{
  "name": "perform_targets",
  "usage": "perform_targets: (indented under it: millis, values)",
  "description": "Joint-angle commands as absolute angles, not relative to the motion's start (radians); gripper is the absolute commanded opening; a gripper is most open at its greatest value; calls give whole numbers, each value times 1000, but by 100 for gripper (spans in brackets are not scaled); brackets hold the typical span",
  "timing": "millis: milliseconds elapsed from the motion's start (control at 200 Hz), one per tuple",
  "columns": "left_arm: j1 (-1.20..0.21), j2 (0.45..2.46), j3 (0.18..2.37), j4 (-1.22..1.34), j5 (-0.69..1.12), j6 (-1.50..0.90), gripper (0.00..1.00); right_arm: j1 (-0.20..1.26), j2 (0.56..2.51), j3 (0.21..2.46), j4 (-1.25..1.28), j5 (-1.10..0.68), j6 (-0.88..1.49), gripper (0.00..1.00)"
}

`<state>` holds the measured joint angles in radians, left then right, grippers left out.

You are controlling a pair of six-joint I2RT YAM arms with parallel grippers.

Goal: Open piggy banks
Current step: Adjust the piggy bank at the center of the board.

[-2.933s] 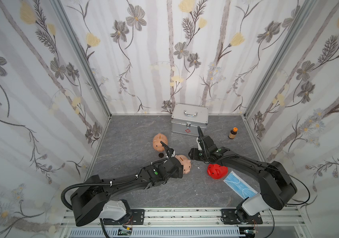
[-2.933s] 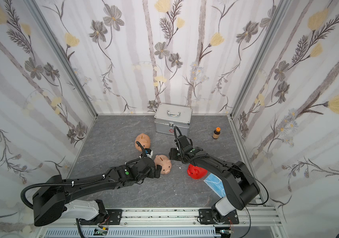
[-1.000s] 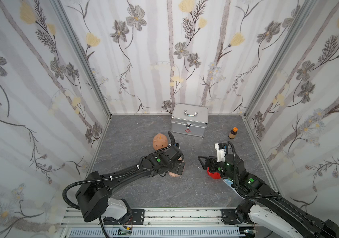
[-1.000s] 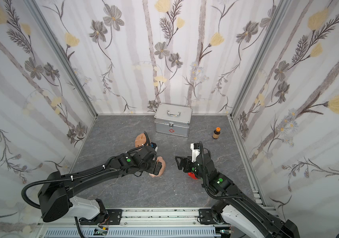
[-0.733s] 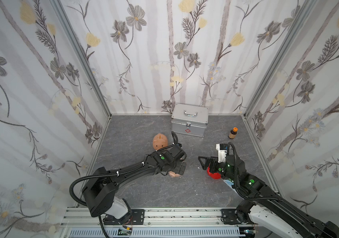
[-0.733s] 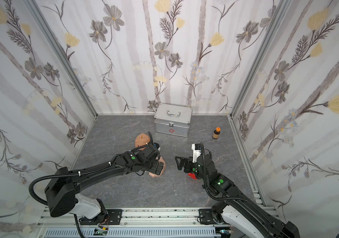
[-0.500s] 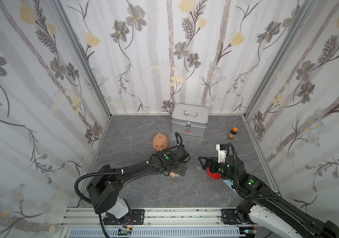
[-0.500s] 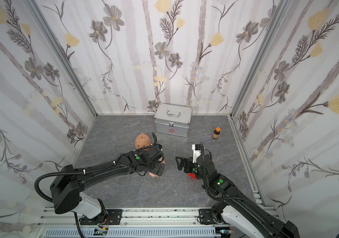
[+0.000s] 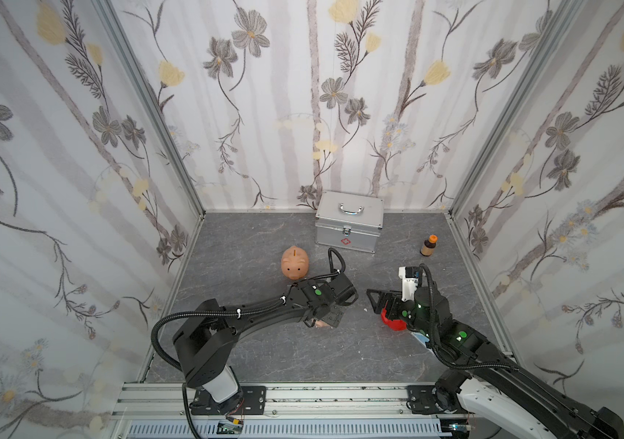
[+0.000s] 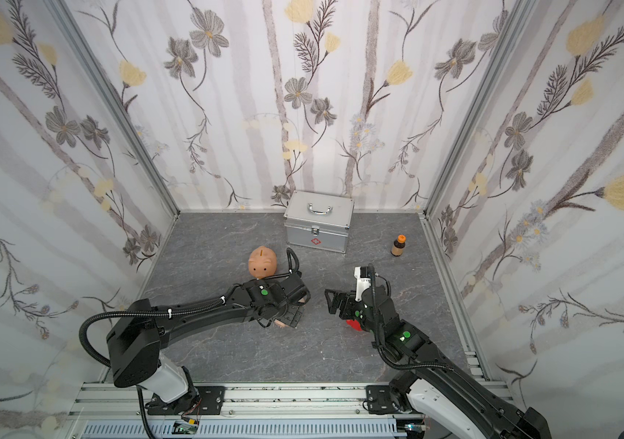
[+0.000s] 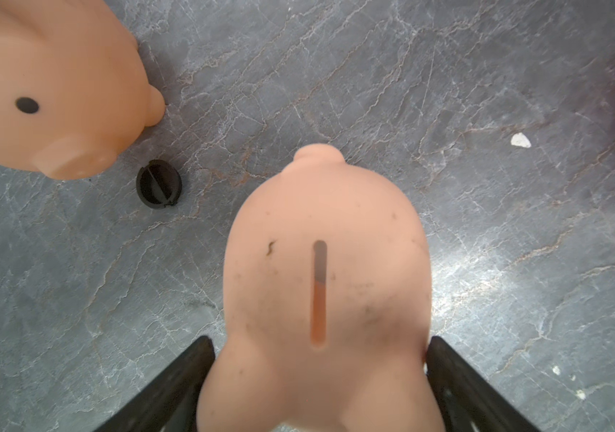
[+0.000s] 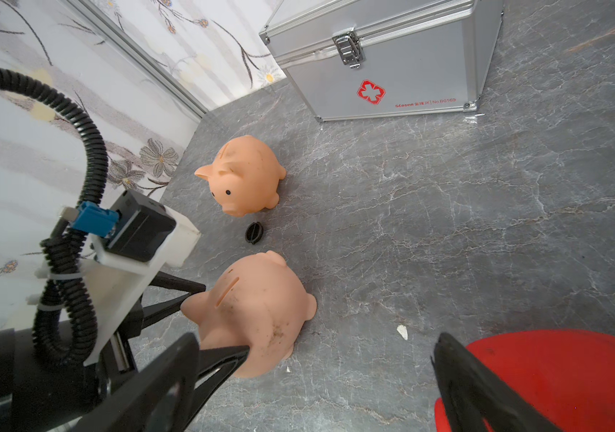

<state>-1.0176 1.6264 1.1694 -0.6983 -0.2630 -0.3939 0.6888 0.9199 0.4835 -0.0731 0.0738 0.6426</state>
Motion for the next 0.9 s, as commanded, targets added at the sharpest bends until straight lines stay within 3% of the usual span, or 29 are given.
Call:
perform_targets:
  millis: [0,535,894]
  values:
    - [-1022,1631,1178,-735,-293,-410,89,688,923,479,-53,87,647,97]
    - [-1024,1591,1144,-702,-279,-426,74,687,865,420,49,162,693,100]
    - [-918,1452,947,-361,27,-510,71,702,943,428,173,152,724,100]
